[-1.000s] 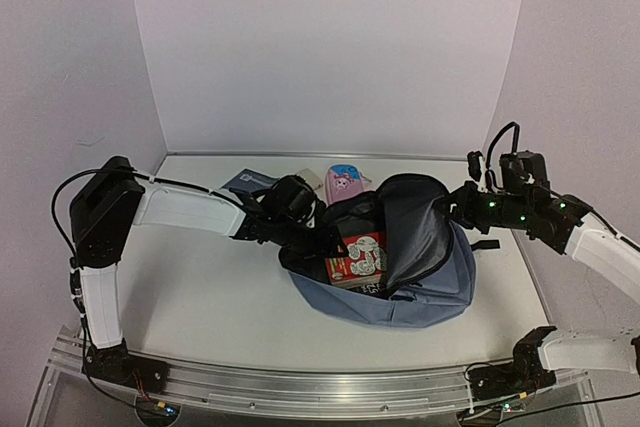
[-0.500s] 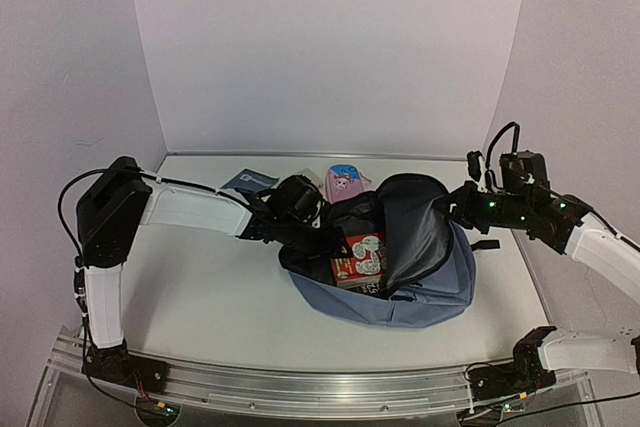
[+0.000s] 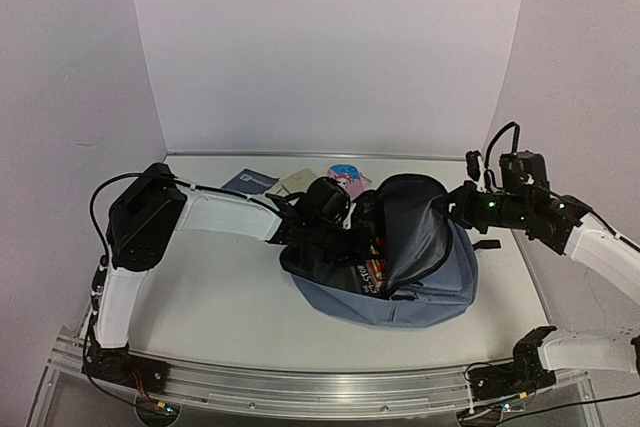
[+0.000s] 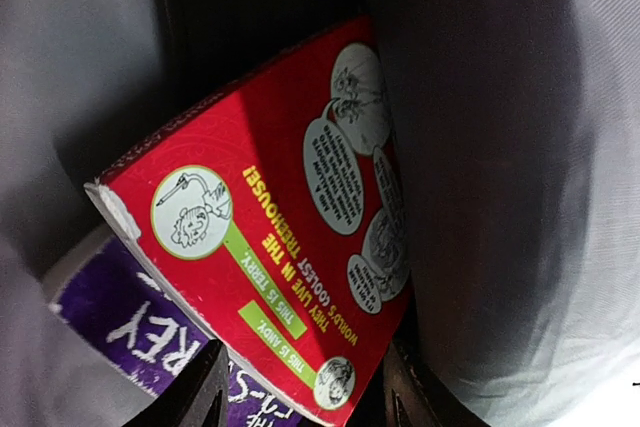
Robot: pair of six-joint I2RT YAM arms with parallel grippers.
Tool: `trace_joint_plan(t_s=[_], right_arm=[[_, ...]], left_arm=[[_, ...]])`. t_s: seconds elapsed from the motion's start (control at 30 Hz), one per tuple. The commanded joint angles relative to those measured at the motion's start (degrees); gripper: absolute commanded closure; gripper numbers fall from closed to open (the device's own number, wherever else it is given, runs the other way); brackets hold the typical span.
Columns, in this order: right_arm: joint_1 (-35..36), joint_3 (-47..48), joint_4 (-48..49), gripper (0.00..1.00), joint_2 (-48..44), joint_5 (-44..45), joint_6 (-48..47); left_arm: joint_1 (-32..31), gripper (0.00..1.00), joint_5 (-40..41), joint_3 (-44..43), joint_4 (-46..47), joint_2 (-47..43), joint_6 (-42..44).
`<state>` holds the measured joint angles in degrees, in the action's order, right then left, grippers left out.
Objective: Pack the student bag
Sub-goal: Place the book in the student bag.
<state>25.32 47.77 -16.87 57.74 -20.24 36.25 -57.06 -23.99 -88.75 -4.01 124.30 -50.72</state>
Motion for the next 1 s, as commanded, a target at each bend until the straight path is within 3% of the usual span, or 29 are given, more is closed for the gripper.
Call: trace_joint_plan(t_s=[0.0,0.17,0.33,0.5,0.8,0.97], right_arm=[[-0.11,0.04,3.48,1.00,0.25,0.20,0.08],[-0.13,-0.21,3.68,1.00,0.05,0.07,0.17],[-0.15,-1.10,3.63,1.00,-0.87,3.25,1.47],[-0.23,-3.64,3.43,1.00,-0.04,10.17,2.90],[-1.34,-8.48,3.43,1.00,7.02,16.93,4.30],[-2.39,-9.84,3.44,1.00,10.46,19.03,4.23]], left_arm=[[-1.03,0.48,-2.07,-3.54,3.71,0.81,-0.65],[-1.03,0.47,0.39,-2.27,1.62,-1.58,1.38],[-0.94,0.32,2.44,-0.11,-2.37,-6.75,5.47],[0.58,0.27,4.96,7.46,-3.16,-15.89,5.99],[10.25,0.22,2.54,26.89,2.78,-33.23,1.24],[16.44,0.17,4.68,28.87,-5.04,-37.84,5.26]])
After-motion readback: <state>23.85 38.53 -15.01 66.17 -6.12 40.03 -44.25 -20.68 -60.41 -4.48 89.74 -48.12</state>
